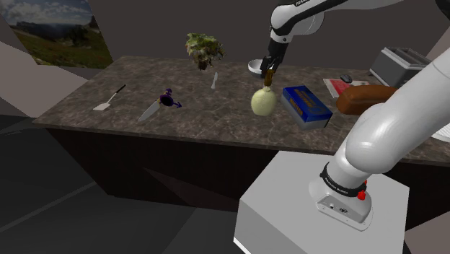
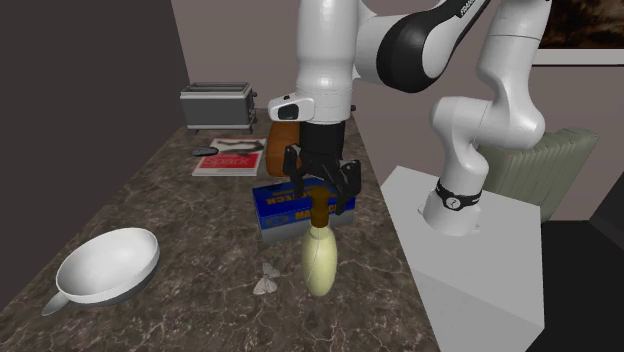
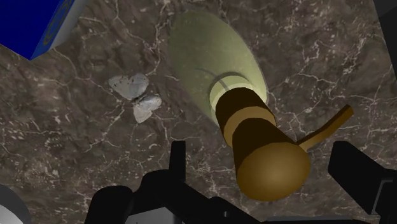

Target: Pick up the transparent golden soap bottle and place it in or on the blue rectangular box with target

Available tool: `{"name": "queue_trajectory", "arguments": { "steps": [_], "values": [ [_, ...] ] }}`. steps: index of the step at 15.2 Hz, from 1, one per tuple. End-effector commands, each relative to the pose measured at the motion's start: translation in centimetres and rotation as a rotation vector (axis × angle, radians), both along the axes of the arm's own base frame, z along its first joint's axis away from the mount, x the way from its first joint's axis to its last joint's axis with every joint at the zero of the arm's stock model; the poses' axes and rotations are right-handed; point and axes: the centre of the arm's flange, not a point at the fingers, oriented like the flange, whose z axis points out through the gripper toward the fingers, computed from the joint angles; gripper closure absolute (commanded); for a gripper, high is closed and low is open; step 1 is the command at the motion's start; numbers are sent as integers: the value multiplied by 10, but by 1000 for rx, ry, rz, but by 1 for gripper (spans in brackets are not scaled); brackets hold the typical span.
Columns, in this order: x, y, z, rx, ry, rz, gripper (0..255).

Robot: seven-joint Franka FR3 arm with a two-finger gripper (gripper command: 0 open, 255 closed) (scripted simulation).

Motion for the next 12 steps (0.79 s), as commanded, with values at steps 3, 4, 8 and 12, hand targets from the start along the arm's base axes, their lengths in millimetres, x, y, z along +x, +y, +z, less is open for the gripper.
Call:
{"name": "queue_trajectory", "arguments": {
  "steps": [3,4,8,12],
  "values": [
    [0,0,0,0,0,0,255],
    [0,0,0,0,0,0,255],
    [0,0,0,0,0,0,255],
    [0,0,5,0,0,0,255]
  ]
}}
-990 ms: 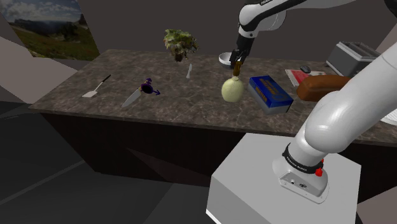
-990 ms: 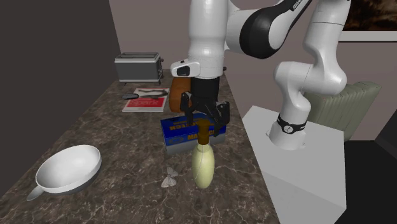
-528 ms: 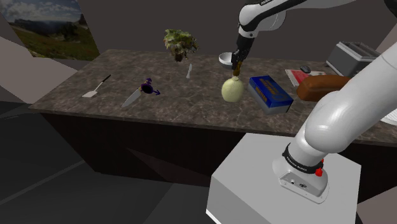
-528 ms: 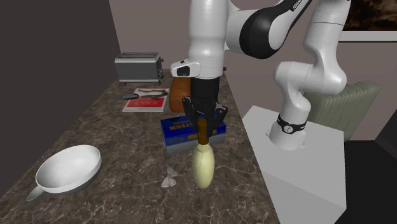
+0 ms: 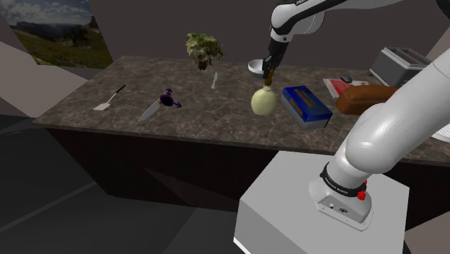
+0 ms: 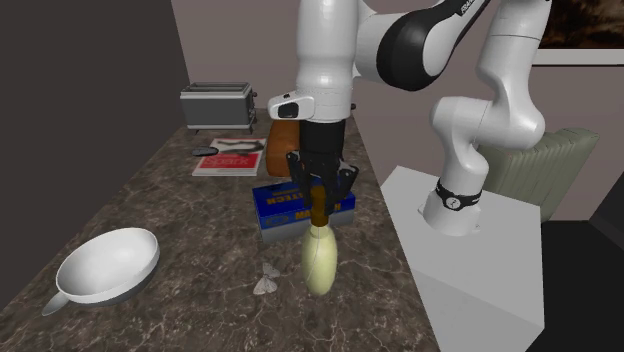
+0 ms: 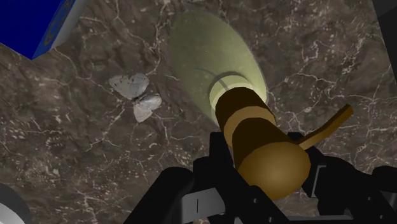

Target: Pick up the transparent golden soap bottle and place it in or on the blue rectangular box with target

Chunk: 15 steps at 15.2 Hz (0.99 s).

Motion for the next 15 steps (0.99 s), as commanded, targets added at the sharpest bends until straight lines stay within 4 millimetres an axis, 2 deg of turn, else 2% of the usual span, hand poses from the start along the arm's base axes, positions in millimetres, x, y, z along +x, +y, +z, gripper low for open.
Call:
{"name": "queue_trajectory", "arguments": {
  "steps": [1,15],
  "values": [
    [0,0,8,0,0,0,255],
    [0,0,82,0,0,0,255]
  ]
}}
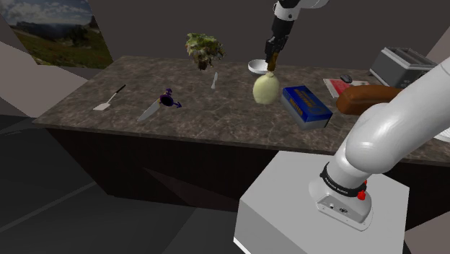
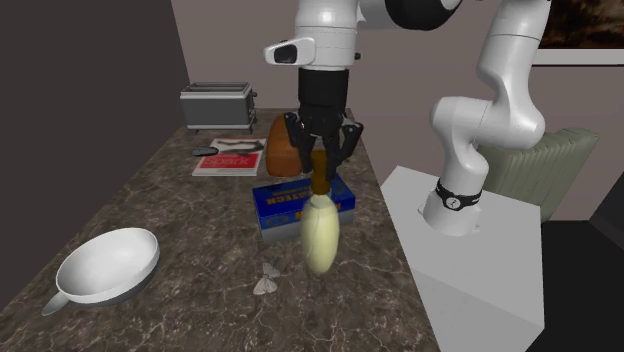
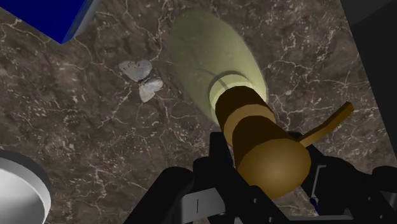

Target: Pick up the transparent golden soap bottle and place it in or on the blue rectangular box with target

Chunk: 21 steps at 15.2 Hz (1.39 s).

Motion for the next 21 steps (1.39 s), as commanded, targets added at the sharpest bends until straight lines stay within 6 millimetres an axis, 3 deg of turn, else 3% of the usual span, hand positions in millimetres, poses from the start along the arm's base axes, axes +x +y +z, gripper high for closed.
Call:
{"name": "queue_trajectory", "arguments": {
  "steps": [1,17,21],
  "values": [
    [0,0,10,0,0,0,255],
    [0,0,92,0,0,0,255],
    [-33,-34,115,0,0,0,255]
  ]
}}
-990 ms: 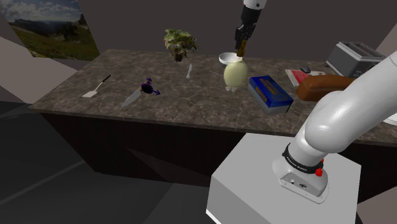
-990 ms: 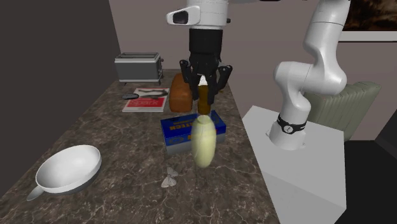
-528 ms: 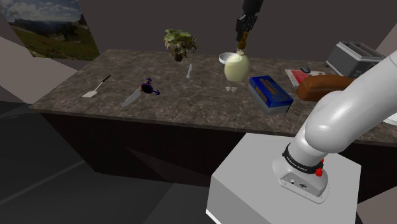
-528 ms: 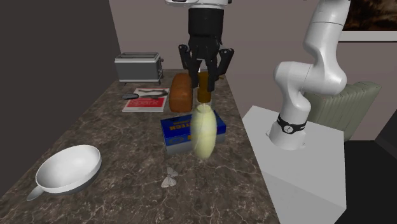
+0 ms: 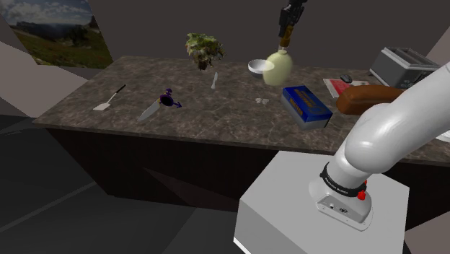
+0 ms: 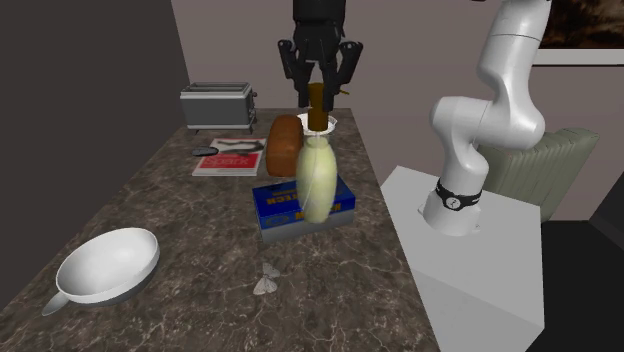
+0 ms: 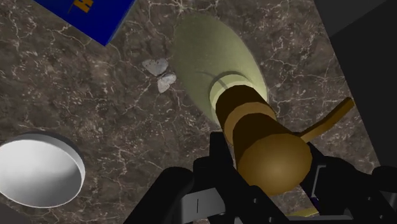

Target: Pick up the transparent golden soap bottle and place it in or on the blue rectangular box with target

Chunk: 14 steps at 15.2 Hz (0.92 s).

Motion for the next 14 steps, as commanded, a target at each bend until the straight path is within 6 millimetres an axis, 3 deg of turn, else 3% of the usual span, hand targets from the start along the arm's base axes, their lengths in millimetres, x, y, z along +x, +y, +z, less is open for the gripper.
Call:
{"name": "queue_trajectory", "arguments": {
  "steps": [1,14],
  "values": [
    [-15,-17,14,0,0,1,255],
    [-125,-126,88,0,0,1,255]
  ]
}}
